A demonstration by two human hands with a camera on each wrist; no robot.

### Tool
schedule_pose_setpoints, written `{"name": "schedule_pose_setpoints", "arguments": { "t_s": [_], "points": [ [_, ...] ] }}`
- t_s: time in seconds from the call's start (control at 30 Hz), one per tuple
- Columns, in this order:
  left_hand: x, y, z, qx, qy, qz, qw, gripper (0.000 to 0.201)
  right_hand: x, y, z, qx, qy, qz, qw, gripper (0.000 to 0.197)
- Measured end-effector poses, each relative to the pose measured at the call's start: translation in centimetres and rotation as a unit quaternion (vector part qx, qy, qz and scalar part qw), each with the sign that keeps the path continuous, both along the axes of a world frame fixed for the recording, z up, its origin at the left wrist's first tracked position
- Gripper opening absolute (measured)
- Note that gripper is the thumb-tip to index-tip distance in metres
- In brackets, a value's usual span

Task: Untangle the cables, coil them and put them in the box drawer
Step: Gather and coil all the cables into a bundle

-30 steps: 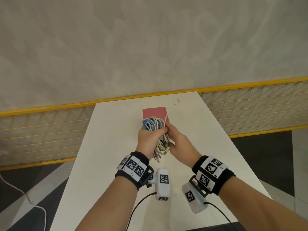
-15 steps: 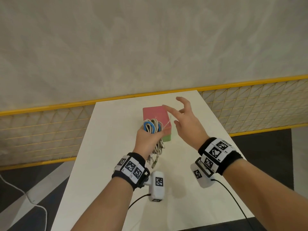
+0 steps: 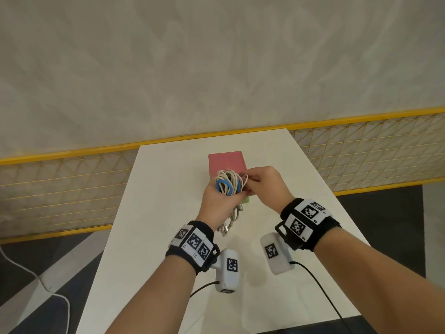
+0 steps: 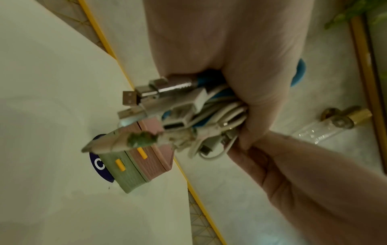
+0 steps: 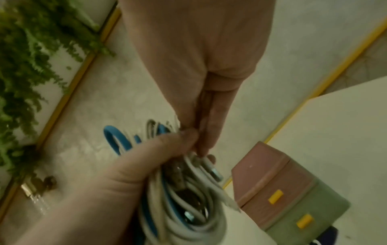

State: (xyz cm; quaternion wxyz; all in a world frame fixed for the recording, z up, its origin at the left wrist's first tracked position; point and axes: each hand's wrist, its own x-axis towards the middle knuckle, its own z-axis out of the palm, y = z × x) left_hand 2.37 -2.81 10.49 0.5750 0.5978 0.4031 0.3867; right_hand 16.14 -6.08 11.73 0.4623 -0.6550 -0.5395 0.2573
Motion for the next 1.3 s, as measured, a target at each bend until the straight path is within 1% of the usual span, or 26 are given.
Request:
{"name": "schedule_pose_setpoints", "arguments": {
  "t_s": [0.1,0.17,0.2,0.23,0.3,0.33,0.37,0.4,0.43,0.47,0.5,0.53,0.57,0.6,0.67,0.7,0.73,0.8,0.87,0.93,1.03,1.1,1.2,1.3],
  "points": [
    [0.2,-0.1,-0.4,0.007,0.005,0.027,1.0,0.039,-0.2,0.1,0.7,-0.036,-0.085,0.052,0.994,0.024],
    [0.2,0.1,-0.8,-0.006,0.008,0.048,0.999,0.041,-0.3,-0.2,1.3,-0.063,-0.128,0.079,0.987,0.026],
    [0.2,0.1,-1.0,-0.015,0.009,0.053,0.998,0.04,-0.5,-0.3,1.7,-0.077,-0.13,0.095,0.984,0.028],
    [0.1,0.2,-1.2,-0.023,0.009,0.058,0.998,0.039,-0.7,-0.4,2.0,-0.1,-0.107,0.111,0.983,0.029],
    [-0.2,0.2,-1.6,-0.037,0.012,0.068,0.997,0.034,-1.0,-0.8,2.5,-0.146,-0.039,0.136,0.979,0.034],
    [-0.4,0.3,-1.8,-0.044,0.011,0.077,0.996,0.033,-1.1,-1.0,2.6,-0.159,-0.025,0.143,0.977,0.038],
    [-0.6,0.4,-1.9,-0.054,0.006,0.09,0.994,0.031,-1.1,-1.3,2.5,-0.166,-0.035,0.144,0.975,0.042],
    [-0.7,0.6,-1.9,-0.068,-0.006,0.106,0.992,0.03,-1.2,-1.8,2.3,-0.181,-0.066,0.148,0.97,0.05],
    [-0.8,0.9,-1.8,-0.085,-0.024,0.125,0.988,0.03,-1.5,-2.3,2.0,-0.205,-0.089,0.16,0.962,0.063],
    [-0.9,1.2,-1.6,-0.102,-0.046,0.144,0.983,0.029,-1.9,-2.7,1.4,-0.227,-0.084,0.174,0.954,0.076],
    [-0.9,1.4,-1.3,-0.117,-0.068,0.159,0.978,0.029,-2.3,-3.0,0.5,-0.24,-0.049,0.185,0.952,0.083],
    [-0.9,1.5,-1.1,-0.13,-0.087,0.168,0.973,0.028,-2.9,-3.3,-0.4,-0.244,0.001,0.183,0.952,0.083],
    [-0.9,1.6,-0.9,-0.14,-0.103,0.174,0.969,0.028,-3.3,-3.3,-1.5,-0.242,0.049,0.163,0.955,0.076],
    [-0.9,1.6,-0.7,-0.148,-0.118,0.175,0.966,0.027,-3.8,-3.4,-2.4,-0.232,0.09,0.137,0.959,0.063],
    [-0.9,1.5,-0.5,-0.155,-0.132,0.176,0.963,0.025,-4.2,-3.4,-3.9,-0.195,0.116,0.102,0.969,0.026],
    [-0.9,1.5,-0.4,-0.153,-0.131,0.178,0.963,0.024,-4.1,-3.4,-4.3,-0.168,0.11,0.085,0.976,0.012],
    [-1.0,1.6,-0.5,-0.146,-0.125,0.181,0.965,0.024,-3.9,-3.4,-4.7,-0.14,0.094,0.06,0.984,0.008],
    [-1.3,1.8,-0.8,-0.124,-0.097,0.182,0.971,0.025,-3.1,-3.5,-4.6,-0.073,0.02,-0.008,0.997,0.016],
    [-1.4,1.8,-1.1,-0.117,-0.062,0.159,0.978,0.026,-2.4,-3.5,-3.9,-0.01,-0.075,-0.043,0.996,0.029],
    [-1.2,1.4,-1.4,-0.112,-0.027,0.1,0.988,0.026,-1.8,-3.1,-3.6,0.017,-0.14,-0.039,0.989,0.036],
    [0.1,0.5,-1.6,-0.096,0.041,-0.001,0.995,0.024,-0.9,-2.1,-3.4,-0.008,-0.203,0.0,0.979,0.032],
    [1.1,-0.1,-1.8,-0.107,0.06,-0.028,0.992,0.027,-0.2,-1.7,-3.2,-0.021,-0.199,0.016,0.98,0.03],
    [2.4,-0.4,-1.9,-0.153,0.051,-0.037,0.986,0.038,1.2,-2.0,-3.8,0.018,-0.122,-0.004,0.992,0.034],
    [3.7,-0.4,-2.0,-0.178,0.04,-0.041,0.982,0.037,2.1,-2.2,-5.2,0.047,-0.059,-0.03,0.997,0.036]
  ]
}}
